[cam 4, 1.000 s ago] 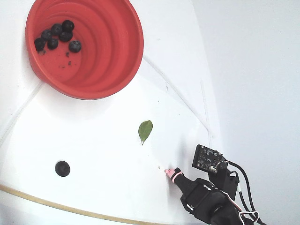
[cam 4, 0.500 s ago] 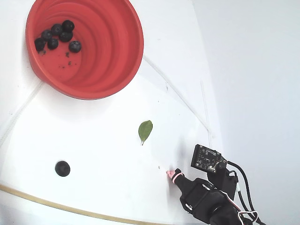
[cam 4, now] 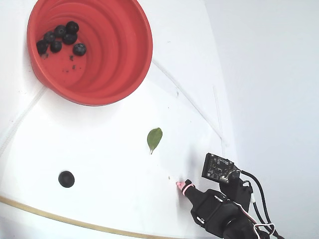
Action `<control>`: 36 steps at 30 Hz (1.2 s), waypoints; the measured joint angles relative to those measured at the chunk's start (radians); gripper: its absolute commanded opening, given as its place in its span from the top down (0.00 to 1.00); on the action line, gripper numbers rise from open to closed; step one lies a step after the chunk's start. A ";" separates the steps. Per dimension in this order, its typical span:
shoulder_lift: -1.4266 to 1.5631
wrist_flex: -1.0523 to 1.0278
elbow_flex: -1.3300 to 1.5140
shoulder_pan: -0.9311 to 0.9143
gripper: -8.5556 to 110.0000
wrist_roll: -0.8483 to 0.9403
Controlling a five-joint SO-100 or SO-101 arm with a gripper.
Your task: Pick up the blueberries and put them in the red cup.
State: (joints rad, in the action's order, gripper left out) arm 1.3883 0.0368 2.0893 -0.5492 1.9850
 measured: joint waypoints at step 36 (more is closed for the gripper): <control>0.380 -0.227 0.126 0.238 0.82 -0.046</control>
State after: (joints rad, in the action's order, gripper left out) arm 1.7687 -0.1902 2.2151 -0.3114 1.9390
